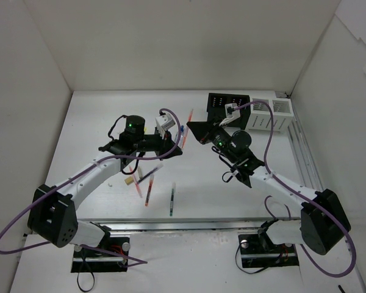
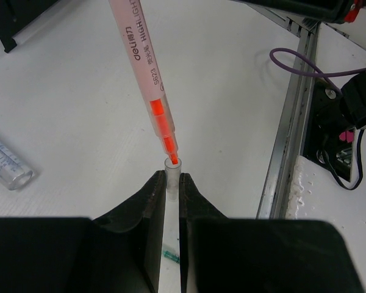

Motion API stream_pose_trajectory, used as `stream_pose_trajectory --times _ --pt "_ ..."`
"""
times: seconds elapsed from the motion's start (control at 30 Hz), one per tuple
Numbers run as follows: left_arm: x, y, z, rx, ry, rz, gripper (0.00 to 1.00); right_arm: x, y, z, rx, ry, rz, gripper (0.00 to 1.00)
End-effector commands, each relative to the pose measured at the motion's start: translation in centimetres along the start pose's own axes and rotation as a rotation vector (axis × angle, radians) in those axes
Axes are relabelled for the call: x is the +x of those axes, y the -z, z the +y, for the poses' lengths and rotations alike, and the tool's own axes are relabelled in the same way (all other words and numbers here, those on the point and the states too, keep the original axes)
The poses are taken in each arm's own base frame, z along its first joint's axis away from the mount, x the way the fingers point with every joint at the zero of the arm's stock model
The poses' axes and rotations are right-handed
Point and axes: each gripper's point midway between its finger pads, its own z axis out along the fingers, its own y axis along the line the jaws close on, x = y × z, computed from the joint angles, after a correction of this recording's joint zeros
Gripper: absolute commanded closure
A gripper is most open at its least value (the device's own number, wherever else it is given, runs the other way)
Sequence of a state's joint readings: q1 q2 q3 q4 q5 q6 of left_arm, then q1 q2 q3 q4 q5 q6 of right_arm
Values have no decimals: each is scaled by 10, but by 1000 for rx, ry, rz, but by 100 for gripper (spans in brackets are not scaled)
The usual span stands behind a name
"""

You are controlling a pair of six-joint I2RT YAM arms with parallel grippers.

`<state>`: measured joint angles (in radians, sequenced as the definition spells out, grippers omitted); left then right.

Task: Sort the stationery into containers
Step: Close the pen cap on the pen.

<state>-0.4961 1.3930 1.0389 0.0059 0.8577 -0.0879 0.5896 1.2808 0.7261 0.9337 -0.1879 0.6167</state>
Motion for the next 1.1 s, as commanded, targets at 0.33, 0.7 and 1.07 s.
stream_pose_trajectory --times 0.33,0.7,1.07 --pt "-42 7 -8 19 -94 -109 98 -30 1 26 -91 39 -109 100" --pt "-52 7 -9 16 -97 -148 99 -18 -3 25 -93 26 -86 100" --pt "-84 10 -4 -9 -113 -228 100 1 -6 24 -110 33 -36 100"
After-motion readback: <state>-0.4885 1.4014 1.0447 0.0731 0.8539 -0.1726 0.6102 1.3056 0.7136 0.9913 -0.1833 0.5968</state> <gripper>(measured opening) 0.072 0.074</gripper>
